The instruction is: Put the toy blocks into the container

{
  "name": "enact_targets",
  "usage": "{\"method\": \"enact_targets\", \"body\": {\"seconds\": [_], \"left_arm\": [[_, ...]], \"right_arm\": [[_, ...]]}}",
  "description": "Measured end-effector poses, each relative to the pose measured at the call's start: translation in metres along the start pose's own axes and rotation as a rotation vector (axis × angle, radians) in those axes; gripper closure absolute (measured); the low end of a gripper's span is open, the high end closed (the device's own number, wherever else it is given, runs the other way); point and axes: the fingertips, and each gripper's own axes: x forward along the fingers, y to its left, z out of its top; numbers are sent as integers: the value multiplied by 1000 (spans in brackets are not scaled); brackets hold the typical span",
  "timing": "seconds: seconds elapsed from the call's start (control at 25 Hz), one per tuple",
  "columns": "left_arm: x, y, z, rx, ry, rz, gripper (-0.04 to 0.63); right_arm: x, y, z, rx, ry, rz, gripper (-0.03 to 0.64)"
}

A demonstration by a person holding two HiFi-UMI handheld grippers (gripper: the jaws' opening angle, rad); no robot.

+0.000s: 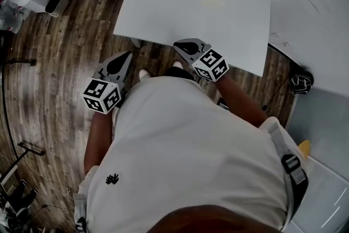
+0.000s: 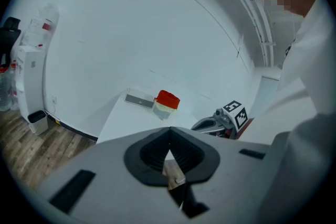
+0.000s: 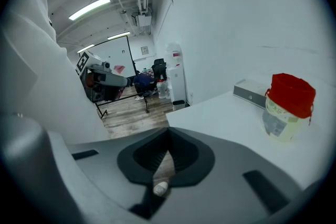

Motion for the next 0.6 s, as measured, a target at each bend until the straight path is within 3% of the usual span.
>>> {"method": "enact_targets", "body": {"seconds": [0.24, 0.6], "left_arm": [[9, -6, -3, -3, 13, -14, 589], [48, -26, -3, 53, 85, -63, 589]], "right_arm": [[-7, -3, -4, -4, 19, -1, 611], [-30, -20, -17, 44, 10, -11, 611]]}}
